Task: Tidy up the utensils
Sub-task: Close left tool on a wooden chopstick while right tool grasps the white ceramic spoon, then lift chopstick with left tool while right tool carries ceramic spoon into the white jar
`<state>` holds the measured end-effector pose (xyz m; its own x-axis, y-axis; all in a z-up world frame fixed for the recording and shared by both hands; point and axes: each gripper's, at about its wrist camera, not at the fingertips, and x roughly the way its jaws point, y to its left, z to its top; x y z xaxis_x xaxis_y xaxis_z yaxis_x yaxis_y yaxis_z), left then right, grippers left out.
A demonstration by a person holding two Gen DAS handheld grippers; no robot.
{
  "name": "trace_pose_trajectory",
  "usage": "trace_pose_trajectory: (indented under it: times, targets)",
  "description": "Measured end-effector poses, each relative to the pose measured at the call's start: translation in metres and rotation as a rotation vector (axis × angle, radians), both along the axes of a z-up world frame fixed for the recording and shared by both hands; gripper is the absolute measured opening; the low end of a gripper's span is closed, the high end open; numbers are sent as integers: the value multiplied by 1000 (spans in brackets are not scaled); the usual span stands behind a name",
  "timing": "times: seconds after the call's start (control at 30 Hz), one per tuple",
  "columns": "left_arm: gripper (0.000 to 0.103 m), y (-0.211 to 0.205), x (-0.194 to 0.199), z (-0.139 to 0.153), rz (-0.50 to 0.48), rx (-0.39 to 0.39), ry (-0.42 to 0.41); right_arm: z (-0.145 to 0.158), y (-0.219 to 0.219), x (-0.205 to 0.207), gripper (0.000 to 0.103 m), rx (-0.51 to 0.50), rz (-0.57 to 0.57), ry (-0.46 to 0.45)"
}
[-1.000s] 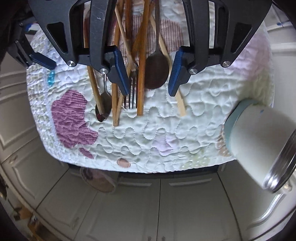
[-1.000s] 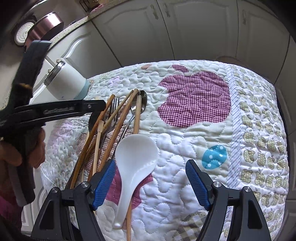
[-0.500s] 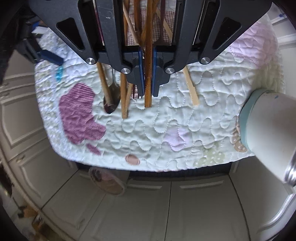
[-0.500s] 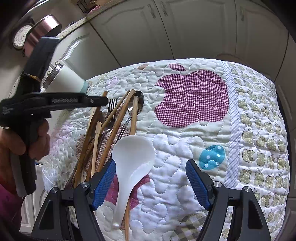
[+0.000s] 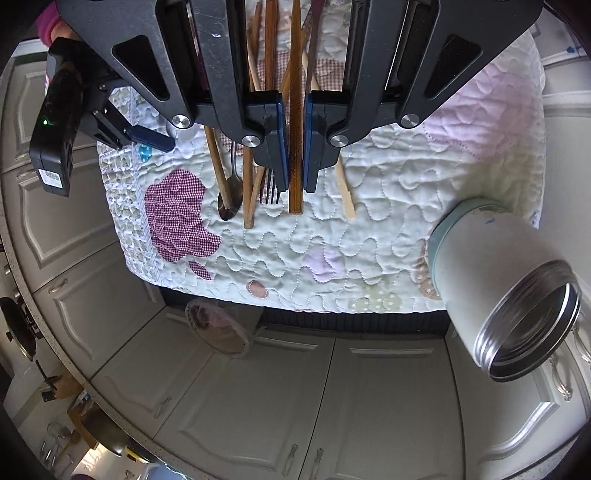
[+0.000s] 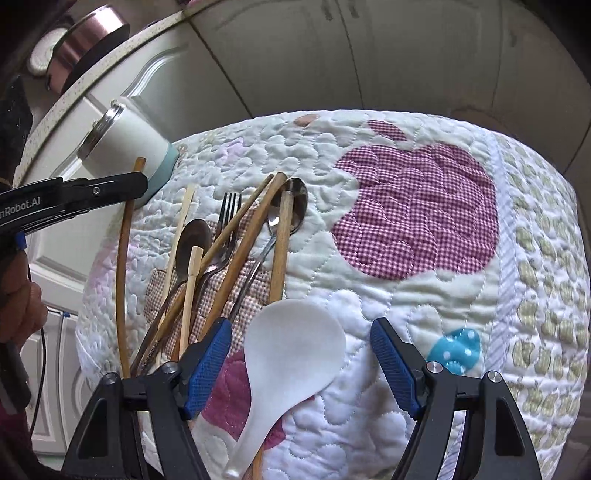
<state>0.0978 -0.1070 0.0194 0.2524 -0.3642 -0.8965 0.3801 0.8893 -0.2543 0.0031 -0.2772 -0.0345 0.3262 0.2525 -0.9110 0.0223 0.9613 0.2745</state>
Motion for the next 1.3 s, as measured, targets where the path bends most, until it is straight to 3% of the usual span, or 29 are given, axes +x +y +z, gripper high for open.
trace_pose_trajectory:
  times: [0.03, 0.13, 0.37, 0.9, 1.3]
  targets:
    - [6, 1, -1, 0, 1, 0, -1, 1, -2, -1, 53, -4, -2, -3]
    - [6, 3, -4, 3, 3, -2, -5, 2, -7, -7, 53, 33, -9, -10]
    - [6, 11, -12, 18, 10, -21, -25, 22, -13, -24, 52, 15, -5, -78]
    - [6, 49, -39, 101, 49, -99, -161, 121, 22, -25, 52, -16, 72, -292]
    - [6, 83, -43, 146, 104, -151, -240, 158, 49, -13, 52, -32, 122, -369]
